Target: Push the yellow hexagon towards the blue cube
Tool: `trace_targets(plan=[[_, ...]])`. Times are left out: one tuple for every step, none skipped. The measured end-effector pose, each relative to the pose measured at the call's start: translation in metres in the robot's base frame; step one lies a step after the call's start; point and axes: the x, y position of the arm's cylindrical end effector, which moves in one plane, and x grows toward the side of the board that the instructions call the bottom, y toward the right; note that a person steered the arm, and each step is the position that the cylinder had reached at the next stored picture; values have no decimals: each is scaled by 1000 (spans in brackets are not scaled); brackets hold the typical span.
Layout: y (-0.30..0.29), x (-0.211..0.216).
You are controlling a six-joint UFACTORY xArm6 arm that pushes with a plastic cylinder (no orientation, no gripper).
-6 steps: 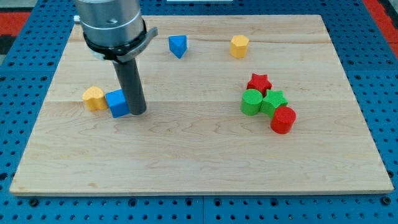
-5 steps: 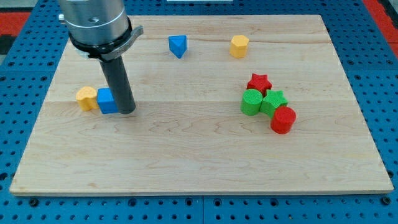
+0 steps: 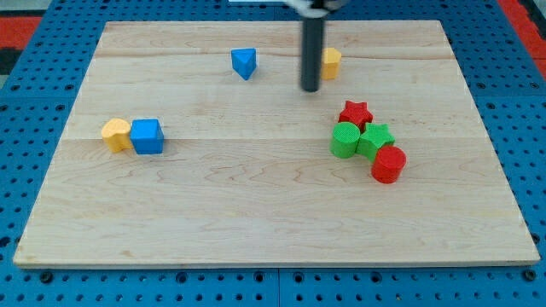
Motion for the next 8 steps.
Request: trace_targets(plan=[[58, -37], [34, -71], [-4, -71], [-10, -36], [-4, -22], [9, -14], [22, -7], [22, 15]])
